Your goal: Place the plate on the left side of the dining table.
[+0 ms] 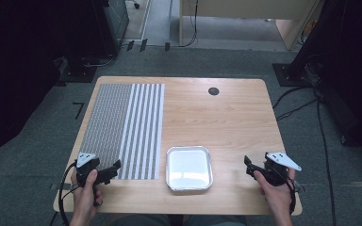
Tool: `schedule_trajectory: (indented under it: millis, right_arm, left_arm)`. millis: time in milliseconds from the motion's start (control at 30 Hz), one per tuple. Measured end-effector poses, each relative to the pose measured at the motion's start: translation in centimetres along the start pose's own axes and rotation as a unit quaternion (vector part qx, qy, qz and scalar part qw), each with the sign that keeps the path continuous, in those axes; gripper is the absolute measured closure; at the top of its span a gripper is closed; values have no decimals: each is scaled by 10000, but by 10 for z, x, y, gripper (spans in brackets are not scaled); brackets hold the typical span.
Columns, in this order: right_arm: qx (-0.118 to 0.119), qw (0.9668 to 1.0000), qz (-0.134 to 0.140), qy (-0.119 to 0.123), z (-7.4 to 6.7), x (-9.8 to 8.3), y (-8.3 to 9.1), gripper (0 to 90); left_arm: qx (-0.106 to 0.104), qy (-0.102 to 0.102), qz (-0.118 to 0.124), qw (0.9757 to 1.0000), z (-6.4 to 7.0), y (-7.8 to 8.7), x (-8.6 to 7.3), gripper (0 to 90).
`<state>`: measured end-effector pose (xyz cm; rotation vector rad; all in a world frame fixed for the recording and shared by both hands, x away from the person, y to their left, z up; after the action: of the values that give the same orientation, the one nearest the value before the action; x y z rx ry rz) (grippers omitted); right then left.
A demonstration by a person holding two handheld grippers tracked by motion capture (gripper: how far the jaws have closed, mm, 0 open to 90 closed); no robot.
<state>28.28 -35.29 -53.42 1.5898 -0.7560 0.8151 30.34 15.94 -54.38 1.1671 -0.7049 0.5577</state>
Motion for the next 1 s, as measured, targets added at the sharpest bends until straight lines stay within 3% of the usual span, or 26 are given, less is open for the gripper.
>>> schedule_trajectory:
  millis: [467, 967, 1000]
  right_arm:
    - [-16, 9997, 91, -221, -7, 5, 1, 181]
    - [196, 9997, 30, -139, -35, 14, -4, 199]
    - [209, 9997, 47, -137, -39, 16, -6, 203]
  left_arm:
    - [-186, -333, -122, 9992, 39, -11, -2, 112]
    - [-429, -490, -100, 9978, 81, -26, 8, 112]
    - [-470, -544, -93, 9974, 88, -28, 9, 112]
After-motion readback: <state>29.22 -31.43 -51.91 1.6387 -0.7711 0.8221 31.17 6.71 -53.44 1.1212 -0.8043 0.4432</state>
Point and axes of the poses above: each handheld gripper's, and its own axes: y roughly backward along the jaws, x roughly out of its top, z roughly to its right, the point moved 8 cm from there along -y, roughly forward along the jaws
